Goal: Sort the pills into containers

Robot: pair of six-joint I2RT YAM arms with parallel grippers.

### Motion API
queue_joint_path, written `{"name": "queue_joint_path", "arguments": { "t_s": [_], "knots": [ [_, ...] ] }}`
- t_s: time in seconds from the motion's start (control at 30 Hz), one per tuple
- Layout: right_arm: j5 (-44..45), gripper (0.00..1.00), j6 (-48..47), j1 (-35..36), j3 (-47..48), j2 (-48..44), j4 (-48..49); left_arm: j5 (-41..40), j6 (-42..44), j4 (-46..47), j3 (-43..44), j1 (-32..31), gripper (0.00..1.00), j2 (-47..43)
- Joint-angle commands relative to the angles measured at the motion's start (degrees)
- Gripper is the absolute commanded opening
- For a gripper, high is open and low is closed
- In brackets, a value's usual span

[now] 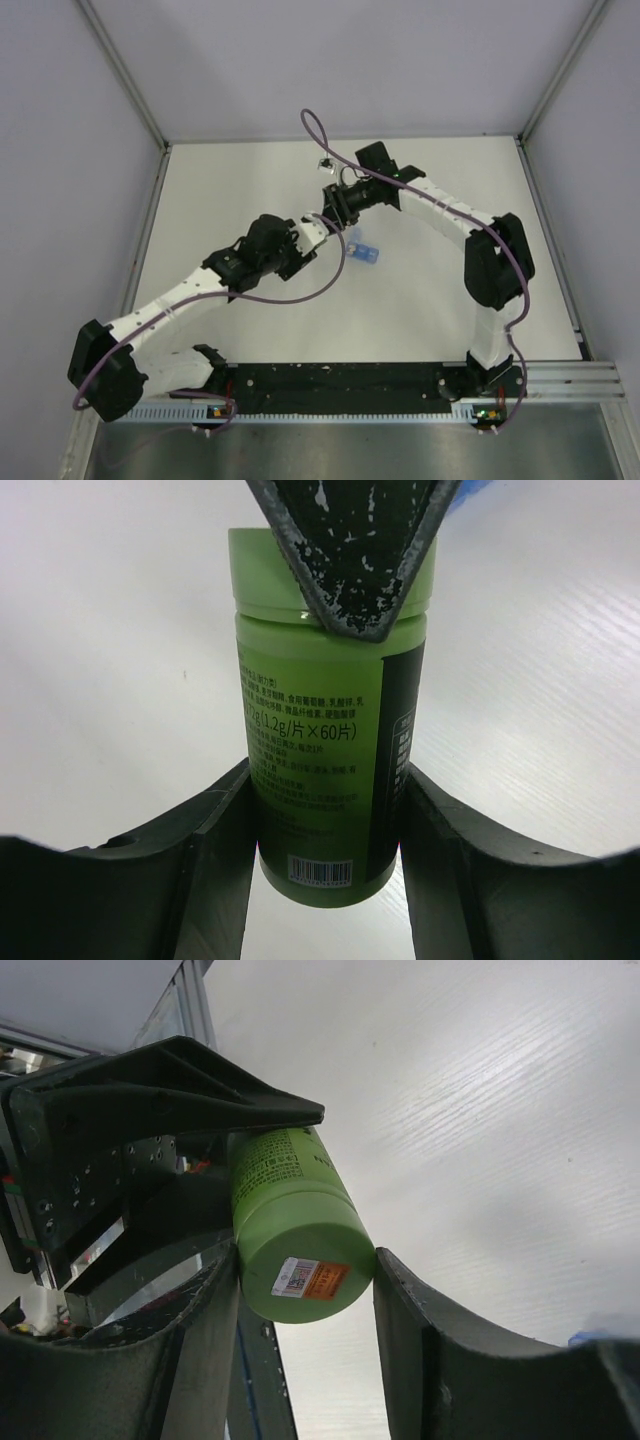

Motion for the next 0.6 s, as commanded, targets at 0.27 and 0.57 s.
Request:
{"name": "queue_joint_path", "arguments": {
  "t_s": [0.27, 0.57],
  "knots": [
    [6.0, 0.67, -16.3, 0.0, -5.8, -22.4, -5.6, 25.1, -5.9, 5.0, 5.8, 4.7, 0.00, -2.6],
    [8.0, 0.77, -27.4, 0.1, -7.2, -29.4, -9.7, 44.7, -4.2, -4.2, 11.1, 6.0, 0.00, -0.3]
  ]
}}
